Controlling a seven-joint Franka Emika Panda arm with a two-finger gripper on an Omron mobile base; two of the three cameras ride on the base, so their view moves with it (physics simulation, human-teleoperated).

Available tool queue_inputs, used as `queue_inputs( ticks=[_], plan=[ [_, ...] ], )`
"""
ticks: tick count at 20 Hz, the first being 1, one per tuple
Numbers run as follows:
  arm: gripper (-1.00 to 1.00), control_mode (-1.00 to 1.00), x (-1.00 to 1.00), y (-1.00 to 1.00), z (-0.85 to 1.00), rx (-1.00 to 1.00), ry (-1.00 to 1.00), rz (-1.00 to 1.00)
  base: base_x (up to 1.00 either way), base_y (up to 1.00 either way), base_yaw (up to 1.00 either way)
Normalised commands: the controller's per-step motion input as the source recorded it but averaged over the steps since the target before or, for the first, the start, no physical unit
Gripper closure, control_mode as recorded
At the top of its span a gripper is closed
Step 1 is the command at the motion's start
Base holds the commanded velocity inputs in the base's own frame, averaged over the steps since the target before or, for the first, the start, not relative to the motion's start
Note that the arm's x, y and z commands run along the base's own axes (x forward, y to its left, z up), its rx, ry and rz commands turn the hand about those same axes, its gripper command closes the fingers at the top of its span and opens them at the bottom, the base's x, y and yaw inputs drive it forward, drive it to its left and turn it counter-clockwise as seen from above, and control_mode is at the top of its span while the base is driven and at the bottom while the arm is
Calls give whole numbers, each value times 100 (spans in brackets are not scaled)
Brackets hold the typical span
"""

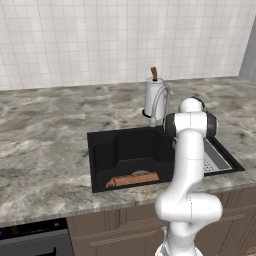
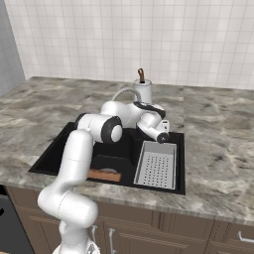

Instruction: Turn on the sink faucet with hot water and rinse the cutting board for ten seconds, then turn off the faucet. Push the cutting board to reach the water if necessary.

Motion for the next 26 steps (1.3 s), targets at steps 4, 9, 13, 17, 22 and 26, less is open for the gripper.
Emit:
queue_inputs(
  ticks=[4, 9, 13, 17, 22, 26],
  plan=[
    [100, -100, 0, 0, 0, 0, 0, 0, 0, 0, 0],
    [100, -100, 0, 0, 0, 0, 0, 0, 0, 0, 0],
    [100, -100, 0, 0, 0, 0, 0, 0, 0, 0, 0],
    [100, -100, 0, 0, 0, 0, 0, 0, 0, 0, 0],
    [100, -100, 0, -11, 0, 0, 0, 0, 0, 0, 0],
    [100, -100, 0, -26, 0, 0, 0, 0, 0, 0, 0]
  ],
)
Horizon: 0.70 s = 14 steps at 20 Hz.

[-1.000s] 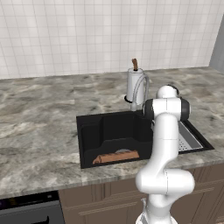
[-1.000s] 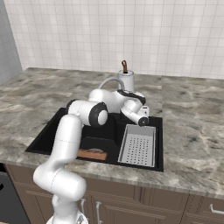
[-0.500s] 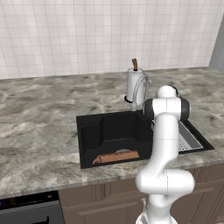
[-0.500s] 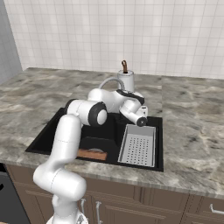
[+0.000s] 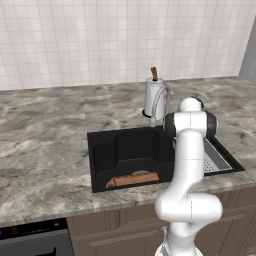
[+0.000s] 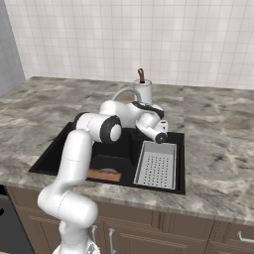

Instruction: Turn on the sink faucet with hot water and rinse the cutting board for ten seconds, then turn off the faucet. Push the cutting board to reach the water if necessary.

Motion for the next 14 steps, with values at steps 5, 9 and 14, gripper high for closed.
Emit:
queue_inputs(
  ticks=[5, 9, 14],
  plan=[
    [100, -100, 0, -35, 0, 0, 0, 0, 0, 0, 0],
    [100, -100, -1, -42, 0, 0, 0, 0, 0, 0, 0],
    [100, -100, -1, -44, 0, 0, 0, 0, 0, 0, 0]
  ],
)
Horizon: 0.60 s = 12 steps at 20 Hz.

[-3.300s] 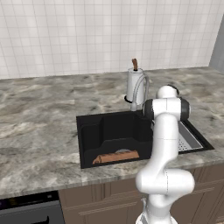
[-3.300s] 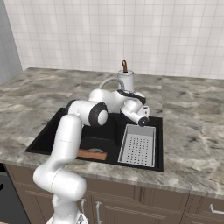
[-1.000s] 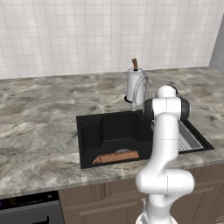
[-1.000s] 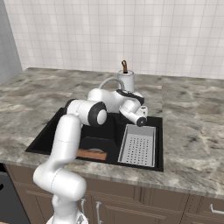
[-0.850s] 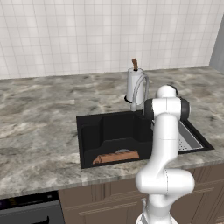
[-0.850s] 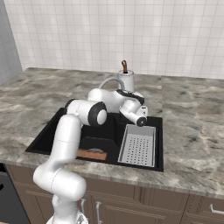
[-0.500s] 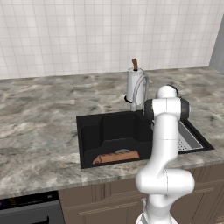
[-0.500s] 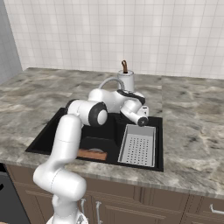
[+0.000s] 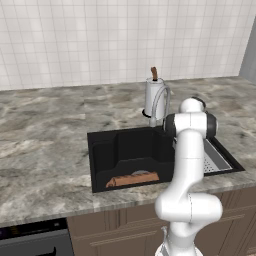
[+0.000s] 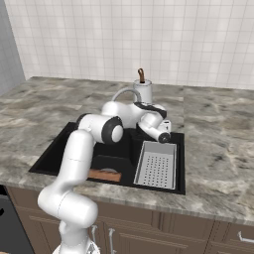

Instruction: Turn on the sink faucet with hot water and rinse the cutting board for ten seconds, then turn off the faucet. Push the cutting board to reach the water if necessary.

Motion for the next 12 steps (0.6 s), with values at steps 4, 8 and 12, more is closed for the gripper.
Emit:
queue_inputs(
  ticks=[4, 8, 12],
  plan=[
    [100, -100, 0, -46, 0, 0, 0, 0, 0, 0, 0],
    [100, -100, 0, -46, 0, 0, 0, 0, 0, 0, 0],
    [100, -100, 0, -44, 0, 0, 0, 0, 0, 0, 0]
  ],
)
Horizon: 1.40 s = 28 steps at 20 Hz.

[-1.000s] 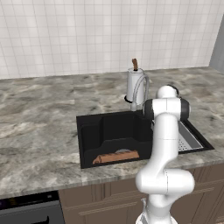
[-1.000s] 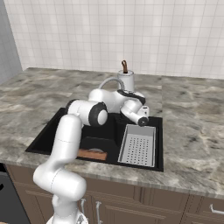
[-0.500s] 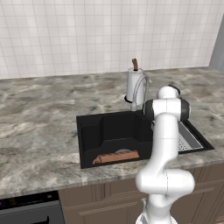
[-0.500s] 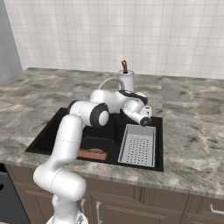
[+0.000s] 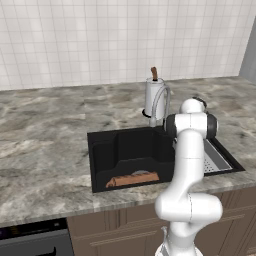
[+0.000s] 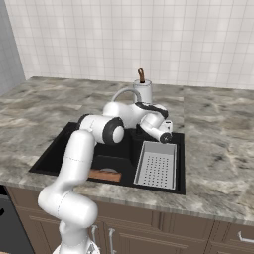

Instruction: Turn on the sink faucet with hot water and rinse the cutting board for ten seconds, then turn off the faucet. Push the cutting board to reach the water if necessary.

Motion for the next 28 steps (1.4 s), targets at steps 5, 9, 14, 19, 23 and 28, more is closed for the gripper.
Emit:
queue_inputs(
  ticks=[5, 9, 14, 19, 23, 28],
  plan=[
    [100, -100, 0, -44, 0, 0, 0, 0, 0, 0, 0],
    [100, -100, 0, -46, 0, 0, 0, -2, 0, 0, 0],
    [100, -100, -2, -49, 0, 0, 0, -1, 0, 0, 0],
    [100, -100, -3, -50, 0, 0, 0, 0, 0, 0, 0],
    [100, -100, -3, -53, 0, 0, 0, 0, 0, 0, 0],
    [100, -100, -5, -54, 0, 0, 0, 0, 0, 0, 0]
  ],
)
